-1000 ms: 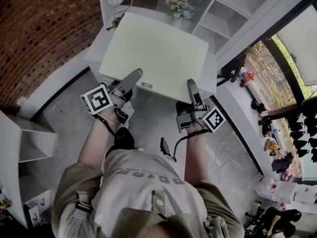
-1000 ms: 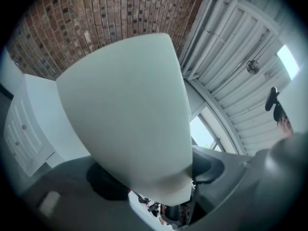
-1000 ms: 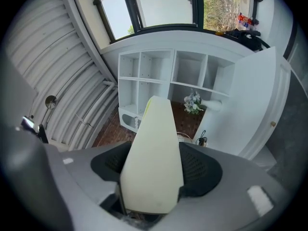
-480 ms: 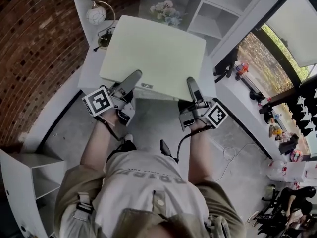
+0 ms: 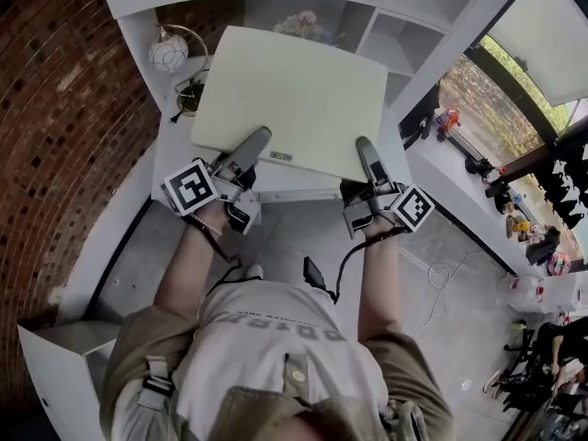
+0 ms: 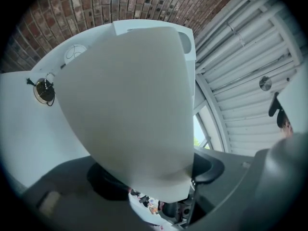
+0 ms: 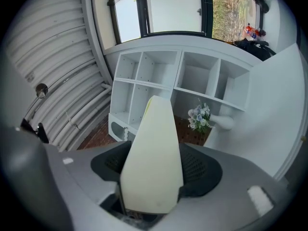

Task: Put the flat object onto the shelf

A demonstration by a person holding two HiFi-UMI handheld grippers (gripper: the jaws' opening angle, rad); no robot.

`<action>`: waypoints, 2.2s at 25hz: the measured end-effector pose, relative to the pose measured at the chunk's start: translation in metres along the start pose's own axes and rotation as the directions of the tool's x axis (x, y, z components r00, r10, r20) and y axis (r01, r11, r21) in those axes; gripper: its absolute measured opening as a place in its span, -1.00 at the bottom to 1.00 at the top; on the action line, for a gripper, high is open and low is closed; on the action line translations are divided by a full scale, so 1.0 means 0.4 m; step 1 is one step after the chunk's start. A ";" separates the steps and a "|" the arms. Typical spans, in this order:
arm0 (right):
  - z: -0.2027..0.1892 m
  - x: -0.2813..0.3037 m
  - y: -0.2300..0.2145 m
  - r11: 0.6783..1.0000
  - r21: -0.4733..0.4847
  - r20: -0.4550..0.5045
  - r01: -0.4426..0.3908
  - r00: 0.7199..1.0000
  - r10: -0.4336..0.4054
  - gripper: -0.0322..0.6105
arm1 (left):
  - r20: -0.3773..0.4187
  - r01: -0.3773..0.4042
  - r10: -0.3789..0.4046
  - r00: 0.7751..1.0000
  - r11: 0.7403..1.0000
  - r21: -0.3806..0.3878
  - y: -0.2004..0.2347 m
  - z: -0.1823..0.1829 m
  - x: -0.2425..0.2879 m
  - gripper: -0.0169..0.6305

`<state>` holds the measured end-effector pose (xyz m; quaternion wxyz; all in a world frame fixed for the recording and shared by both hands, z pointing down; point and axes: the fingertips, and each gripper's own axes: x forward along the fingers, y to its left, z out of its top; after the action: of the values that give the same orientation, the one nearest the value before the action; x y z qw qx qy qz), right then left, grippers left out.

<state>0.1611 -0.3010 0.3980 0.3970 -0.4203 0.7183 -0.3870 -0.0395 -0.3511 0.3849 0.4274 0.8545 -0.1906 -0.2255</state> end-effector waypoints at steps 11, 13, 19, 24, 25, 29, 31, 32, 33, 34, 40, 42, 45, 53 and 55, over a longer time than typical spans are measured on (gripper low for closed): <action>0.050 0.085 0.021 0.998 -0.062 0.051 -0.011 0.999 0.014 0.07 | -0.050 0.080 -0.079 0.996 0.997 0.020 0.009 0.086 0.086 0.16; 0.061 0.100 0.021 0.998 -0.061 0.053 -0.014 0.998 0.017 0.08 | -0.049 0.084 -0.084 0.995 0.996 0.011 0.015 0.094 0.103 0.16; 0.121 0.166 -0.006 0.998 -0.050 0.033 -0.030 0.999 0.032 0.08 | -0.034 0.065 -0.065 0.997 0.998 -0.012 0.030 0.122 0.176 0.16; 0.169 0.234 -0.026 0.997 -0.058 -0.010 -0.051 0.999 0.051 0.08 | 0.004 0.058 -0.058 0.998 0.998 -0.004 0.057 0.154 0.227 0.15; 0.172 0.241 -0.029 0.997 -0.059 -0.019 -0.056 0.998 0.055 0.08 | 0.013 0.059 -0.059 0.998 0.998 0.004 0.060 0.157 0.228 0.15; 0.199 0.273 -0.041 0.995 -0.067 -0.055 -0.078 0.996 0.074 0.08 | 0.043 0.054 -0.055 0.998 0.998 0.037 0.077 0.170 0.249 0.15; 0.221 0.297 -0.049 0.994 -0.065 -0.074 -0.088 0.994 0.083 0.08 | 0.055 0.051 -0.054 0.997 0.997 0.053 0.076 0.182 0.274 0.14; 0.236 0.311 -0.054 0.994 -0.061 -0.082 -0.093 0.993 0.088 0.08 | 0.062 0.050 -0.053 0.997 0.997 0.052 0.074 0.188 0.292 0.14; 0.252 0.324 -0.059 0.994 -0.058 -0.090 -0.097 0.992 0.092 0.08 | 0.069 0.048 -0.051 0.996 0.997 0.053 0.072 0.193 0.309 0.14; 0.267 0.336 -0.063 0.993 -0.055 -0.097 -0.101 0.991 0.095 0.08 | 0.076 0.045 -0.049 0.996 0.998 0.054 0.072 0.198 0.325 0.14; 0.322 0.396 -0.085 0.991 -0.047 -0.143 -0.129 0.982 0.121 0.08 | 0.118 0.016 -0.026 0.993 0.997 0.078 0.083 0.223 0.379 0.14; 0.335 0.416 -0.087 0.989 -0.043 -0.158 -0.139 0.979 0.130 0.08 | 0.133 0.010 -0.022 0.991 0.996 0.086 0.084 0.233 0.392 0.14; 0.357 0.450 -0.088 0.987 -0.044 -0.182 -0.155 0.973 0.145 0.08 | 0.153 0.012 -0.028 0.988 0.994 0.105 0.080 0.254 0.415 0.14; 0.370 0.525 -0.078 0.982 -0.035 -0.179 -0.188 0.967 0.179 0.08 | 0.182 -0.005 -0.011 0.983 0.996 0.088 0.102 0.309 0.433 0.13; 0.372 0.540 -0.071 0.980 -0.044 -0.170 -0.195 0.968 0.185 0.08 | 0.183 0.006 -0.022 0.983 0.996 0.092 0.104 0.326 0.436 0.13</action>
<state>0.2312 -0.5410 0.3131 0.3589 -0.3278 0.7970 -0.3587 0.0276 -0.5487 0.3105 0.3668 0.8500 -0.2333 -0.2975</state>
